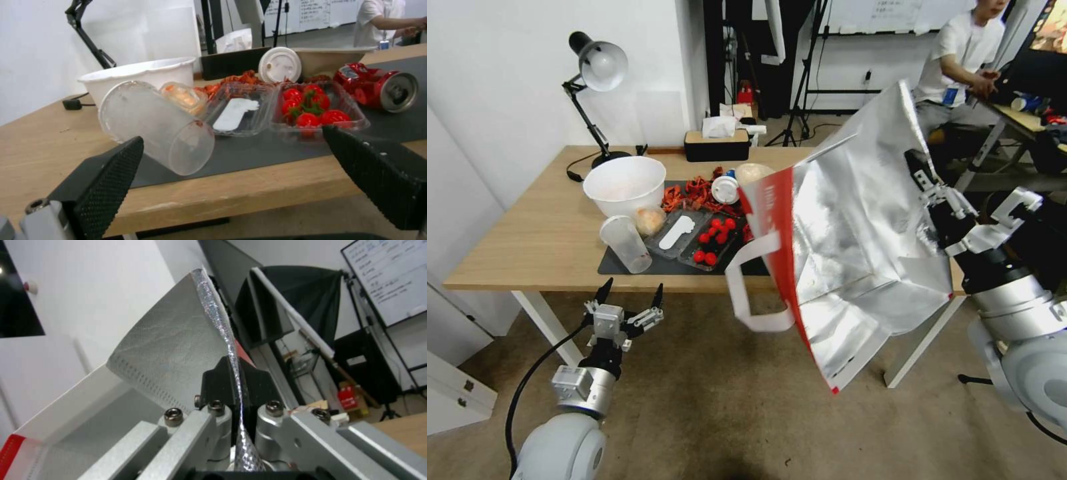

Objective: Pick up the food delivery bag from the floor and place it on the table.

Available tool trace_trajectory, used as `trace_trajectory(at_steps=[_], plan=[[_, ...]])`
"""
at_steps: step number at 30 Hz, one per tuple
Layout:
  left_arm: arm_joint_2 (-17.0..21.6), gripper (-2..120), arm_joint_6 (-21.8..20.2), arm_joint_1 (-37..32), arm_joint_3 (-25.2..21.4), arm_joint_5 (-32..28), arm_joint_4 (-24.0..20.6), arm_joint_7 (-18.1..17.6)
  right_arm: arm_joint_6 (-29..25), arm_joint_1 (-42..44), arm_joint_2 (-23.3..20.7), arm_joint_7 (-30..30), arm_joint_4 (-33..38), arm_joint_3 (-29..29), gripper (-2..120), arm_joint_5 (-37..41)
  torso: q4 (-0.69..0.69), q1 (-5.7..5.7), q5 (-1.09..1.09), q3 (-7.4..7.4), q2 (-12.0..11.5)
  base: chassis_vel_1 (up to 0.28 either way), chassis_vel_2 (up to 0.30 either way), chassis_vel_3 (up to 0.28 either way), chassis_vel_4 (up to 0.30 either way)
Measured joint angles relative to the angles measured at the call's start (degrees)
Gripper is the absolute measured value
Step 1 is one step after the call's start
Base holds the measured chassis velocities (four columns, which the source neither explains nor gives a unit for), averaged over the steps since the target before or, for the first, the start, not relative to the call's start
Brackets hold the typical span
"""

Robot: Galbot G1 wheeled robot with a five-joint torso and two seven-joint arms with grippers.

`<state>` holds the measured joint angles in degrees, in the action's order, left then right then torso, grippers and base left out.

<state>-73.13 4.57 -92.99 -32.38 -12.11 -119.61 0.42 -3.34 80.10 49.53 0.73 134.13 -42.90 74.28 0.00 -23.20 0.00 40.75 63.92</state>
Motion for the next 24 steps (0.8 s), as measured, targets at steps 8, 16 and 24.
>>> trace_trajectory(at_steps=[8,16,24], plan=[[-0.21,100,0.43,-0.74,0.16,0.88,-0.38,0.25,-1.11,-3.41,1.29,-0.97,-4.63,0.55,0,0.4,0.01,0.01,0.0,-0.02,-0.03,0.0,0.0,0.0,0.0],[-0.23,100,0.6,-0.89,0.3,1.2,-0.38,0.35,-1.48,-6.49,2.26,-3.26,-10.87,1.11,0,0.32,0.01,0.02,0.01,-0.02,-0.05,0.0,0.0,0.0,0.0],[-0.22,100,0.52,-0.64,0.63,1.41,-0.09,0.46,-1.37,-8.83,1.81,-3.76,-15.57,1.22,0,0.15,0.01,0.03,0.0,-0.03,-0.06,0.0,0.0,0.0,0.0]])
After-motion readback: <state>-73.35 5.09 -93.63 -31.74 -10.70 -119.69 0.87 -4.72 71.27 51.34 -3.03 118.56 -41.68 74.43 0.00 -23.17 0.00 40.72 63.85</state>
